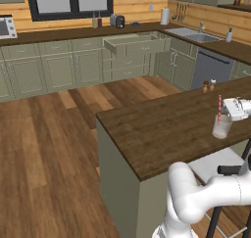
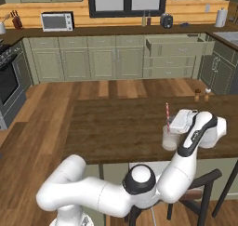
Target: Take a straw from the drawer in front and place it inside the glass cup on the dining counter.
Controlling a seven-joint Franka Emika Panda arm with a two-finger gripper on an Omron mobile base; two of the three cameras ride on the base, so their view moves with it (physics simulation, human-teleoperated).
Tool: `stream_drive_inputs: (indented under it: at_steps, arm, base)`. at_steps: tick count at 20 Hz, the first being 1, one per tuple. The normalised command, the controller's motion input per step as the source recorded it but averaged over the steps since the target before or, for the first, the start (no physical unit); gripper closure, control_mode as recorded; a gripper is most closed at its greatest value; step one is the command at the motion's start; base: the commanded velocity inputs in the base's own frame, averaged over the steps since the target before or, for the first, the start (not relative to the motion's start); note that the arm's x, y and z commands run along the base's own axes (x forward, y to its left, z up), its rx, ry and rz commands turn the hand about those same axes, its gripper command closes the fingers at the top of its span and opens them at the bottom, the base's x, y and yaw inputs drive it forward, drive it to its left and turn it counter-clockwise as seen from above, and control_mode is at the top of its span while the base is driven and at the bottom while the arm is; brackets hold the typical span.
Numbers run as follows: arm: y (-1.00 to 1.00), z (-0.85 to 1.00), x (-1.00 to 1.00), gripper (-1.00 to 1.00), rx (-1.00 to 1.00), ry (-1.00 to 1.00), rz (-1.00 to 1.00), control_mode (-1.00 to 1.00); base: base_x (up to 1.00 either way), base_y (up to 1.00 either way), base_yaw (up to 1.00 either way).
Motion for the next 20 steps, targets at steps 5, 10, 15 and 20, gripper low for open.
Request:
stream_drive_inputs:
  at_steps: [5,10,15,20]
  arm:
    - [-0.07,-0.02,-0.01,1.00,0.00,0.00,0.00,-1.00]
    - [-0.14,-0.07,0.00,1.00,0.00,0.00,0.00,-1.00]
    - [-0.07,-0.10,0.00,1.00,0.00,0.00,0.00,-1.00]
    - [-0.01,-0.09,0.00,1.00,0.00,0.00,0.00,-1.00]
  base:
    - [0.00,0.00,0.00]
    - [0.00,0.00,0.00]
    - [0.00,0.00,0.00]
    - [0.00,0.00,0.00]
